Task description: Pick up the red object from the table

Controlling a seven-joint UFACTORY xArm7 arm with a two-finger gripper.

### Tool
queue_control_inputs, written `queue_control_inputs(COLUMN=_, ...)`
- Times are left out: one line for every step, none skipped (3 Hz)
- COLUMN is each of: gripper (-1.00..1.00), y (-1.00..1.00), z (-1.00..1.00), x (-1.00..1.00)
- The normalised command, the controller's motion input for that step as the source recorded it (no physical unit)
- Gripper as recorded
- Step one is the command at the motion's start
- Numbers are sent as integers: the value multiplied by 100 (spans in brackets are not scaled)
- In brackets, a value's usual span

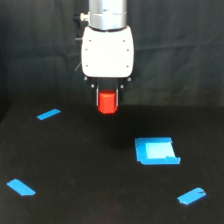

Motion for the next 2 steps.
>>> queue_control_inputs(gripper=-99, y=0, z=6, x=1)
queue_control_inputs(gripper=-93, y=-5, z=3, x=3)
